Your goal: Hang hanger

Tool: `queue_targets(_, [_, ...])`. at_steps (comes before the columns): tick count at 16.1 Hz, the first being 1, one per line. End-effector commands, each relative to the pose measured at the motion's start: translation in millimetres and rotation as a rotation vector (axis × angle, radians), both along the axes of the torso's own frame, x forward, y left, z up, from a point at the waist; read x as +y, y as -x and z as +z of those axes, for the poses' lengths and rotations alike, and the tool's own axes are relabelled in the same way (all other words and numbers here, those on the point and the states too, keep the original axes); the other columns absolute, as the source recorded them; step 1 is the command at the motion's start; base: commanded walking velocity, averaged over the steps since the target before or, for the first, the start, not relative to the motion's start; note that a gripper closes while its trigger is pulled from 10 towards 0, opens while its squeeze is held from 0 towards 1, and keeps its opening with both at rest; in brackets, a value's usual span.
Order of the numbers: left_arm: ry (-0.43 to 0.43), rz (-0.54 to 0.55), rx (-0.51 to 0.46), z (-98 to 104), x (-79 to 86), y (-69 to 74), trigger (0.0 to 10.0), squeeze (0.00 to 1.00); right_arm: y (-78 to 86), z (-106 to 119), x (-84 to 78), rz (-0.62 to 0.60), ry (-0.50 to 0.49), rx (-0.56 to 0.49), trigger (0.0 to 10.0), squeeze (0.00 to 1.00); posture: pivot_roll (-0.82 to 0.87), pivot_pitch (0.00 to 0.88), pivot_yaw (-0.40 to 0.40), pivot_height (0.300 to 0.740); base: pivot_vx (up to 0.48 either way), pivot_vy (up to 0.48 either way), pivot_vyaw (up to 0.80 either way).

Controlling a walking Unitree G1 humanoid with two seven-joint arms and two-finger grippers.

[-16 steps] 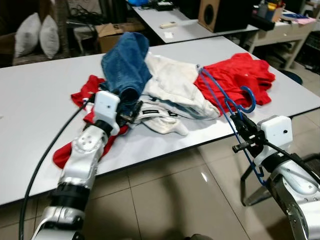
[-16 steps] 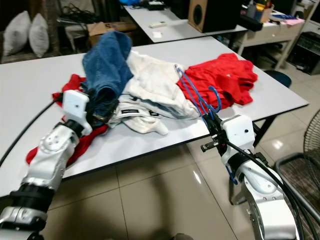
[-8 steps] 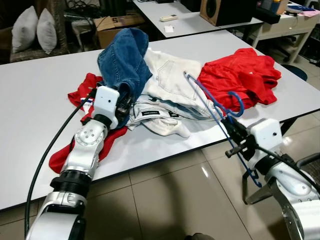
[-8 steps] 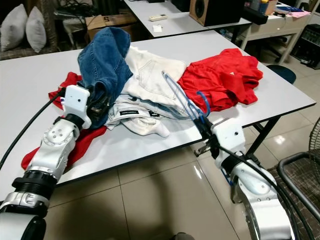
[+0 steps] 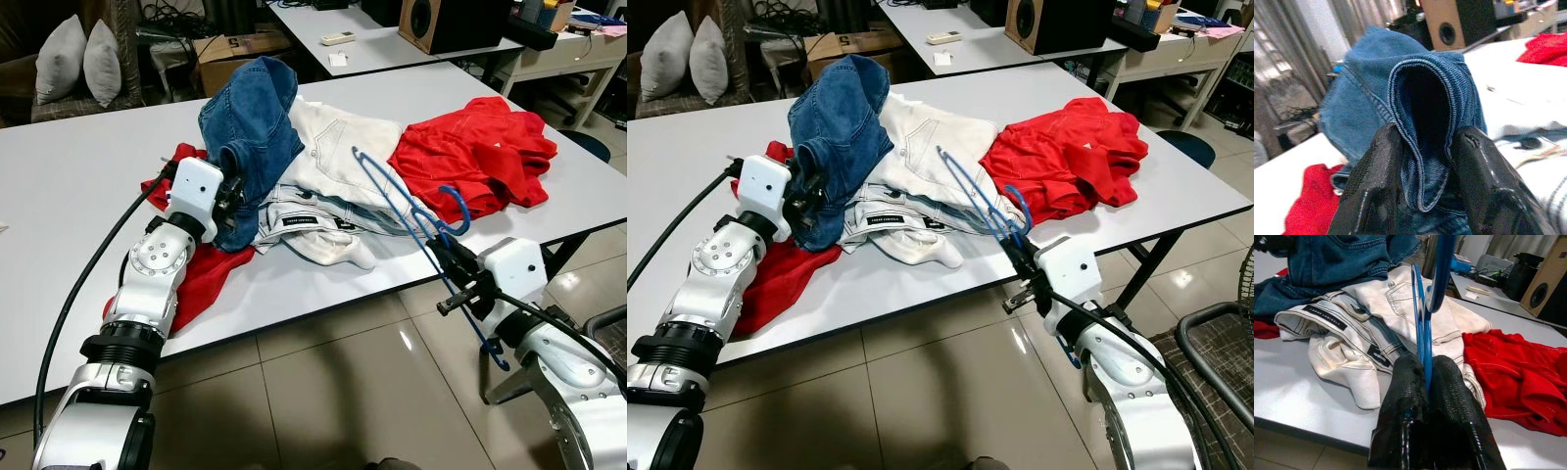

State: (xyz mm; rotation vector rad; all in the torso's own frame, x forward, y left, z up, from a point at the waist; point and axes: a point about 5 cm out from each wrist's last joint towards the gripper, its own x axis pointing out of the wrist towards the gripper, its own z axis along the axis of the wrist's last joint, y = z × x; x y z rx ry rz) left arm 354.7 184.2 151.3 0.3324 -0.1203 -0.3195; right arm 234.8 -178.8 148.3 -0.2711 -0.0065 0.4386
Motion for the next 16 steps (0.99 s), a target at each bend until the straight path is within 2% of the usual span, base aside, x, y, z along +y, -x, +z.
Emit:
queue_targets(1, [0.001,-0.020,0.002,1.9,-2.1,-1.6,0.0,0.00,0.4,1.1,0.1,0.011,0.007,-0.008,10.0,0.00,-0.10,0.000,0.066,0.740,0.000,0.000,0.00])
queue_targets(4, [0.039,-0.047,0.004,3.2,-0.7,-1.0,0.0,0.00,2.5,0.3,-1.7,0.010,0.013,-0.006,10.0,0.00,-0.10,0.000,0.072,0.740,0.000,0.000,0.00])
queue_targets(8, [0.013,-0.049,0.004,6.6,5.6,-3.3,0.0,0.00,3.5,0.0,-6.6,-0.007,0.022,-0.007,10.0,0.00,-0.11,0.000,0.085,0.740,0.000,0.000,0.00])
queue_targets(10, [0.068,-0.047,-0.028,19.6,7.0,-7.9,0.0,0.00,4.2,0.7,-8.6,-0.014,0.024,-0.012,10.0,0.00,-0.11,0.000,0.091,0.740,0.000,0.000,0.00])
queue_targets(11, [0.131,-0.054,-0.069,34.4,4.6,-12.1,0.0,0.00,4.1,1.7,-9.3,-0.017,0.023,-0.019,10.0,0.00,-0.11,0.000,0.094,0.740,0.000,0.000,0.00])
queue_targets(12, [0.188,-0.075,-0.153,61.8,-1.1,-18.3,0.0,0.00,2.6,4.3,-9.9,-0.021,0.013,-0.034,10.0,0.00,-0.11,0.000,0.097,0.740,0.000,0.000,0.00])
queue_targets(13, [0.204,-0.083,-0.190,73.4,-3.1,-20.4,0.0,0.00,1.8,5.5,-9.9,-0.023,0.008,-0.041,10.0,0.00,-0.11,0.000,0.097,0.740,0.000,0.000,0.00])
queue_targets(15, [0.253,-0.077,-0.383,131.0,-2.2,-26.3,0.0,0.00,0.0,9.3,-9.5,-0.027,-0.004,-0.063,10.0,0.00,-0.12,0.000,0.106,0.740,0.000,0.000,0.00])
queue_targets(16, [0.273,-0.069,-0.461,153.0,0.5,-25.9,0.0,0.00,-0.1,10.0,-9.5,-0.031,-0.009,-0.070,10.0,0.00,-0.12,0.000,0.110,0.740,0.000,0.000,0.00])
